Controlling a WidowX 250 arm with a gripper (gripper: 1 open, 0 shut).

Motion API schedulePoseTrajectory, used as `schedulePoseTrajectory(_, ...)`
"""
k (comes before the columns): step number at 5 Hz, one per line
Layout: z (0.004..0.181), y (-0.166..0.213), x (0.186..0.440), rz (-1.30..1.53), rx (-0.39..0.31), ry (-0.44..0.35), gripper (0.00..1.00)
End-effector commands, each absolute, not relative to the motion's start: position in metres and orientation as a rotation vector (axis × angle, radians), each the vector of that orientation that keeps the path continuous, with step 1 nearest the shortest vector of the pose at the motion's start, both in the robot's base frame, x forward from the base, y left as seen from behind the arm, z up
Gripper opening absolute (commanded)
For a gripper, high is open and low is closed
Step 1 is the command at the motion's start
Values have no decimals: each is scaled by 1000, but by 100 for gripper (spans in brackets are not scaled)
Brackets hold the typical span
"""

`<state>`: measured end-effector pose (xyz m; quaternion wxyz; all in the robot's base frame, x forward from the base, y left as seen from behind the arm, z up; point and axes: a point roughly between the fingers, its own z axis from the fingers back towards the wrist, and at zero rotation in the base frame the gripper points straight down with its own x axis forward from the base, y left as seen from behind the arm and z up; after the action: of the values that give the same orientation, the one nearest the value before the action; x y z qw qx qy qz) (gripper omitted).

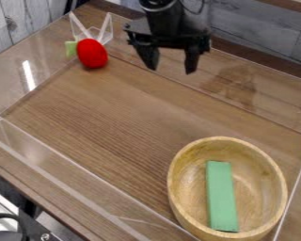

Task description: Put the green stick in the brown bowl

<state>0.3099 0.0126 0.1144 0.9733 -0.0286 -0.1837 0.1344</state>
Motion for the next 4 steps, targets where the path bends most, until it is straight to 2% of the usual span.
schedulePoseTrajectory(1,138,9,317,293,-53,-436,100)
schedulePoseTrajectory(3,136,44,297,254,19,-424,100)
schedulePoseTrajectory(4,130,69,286,286,62,-404,100)
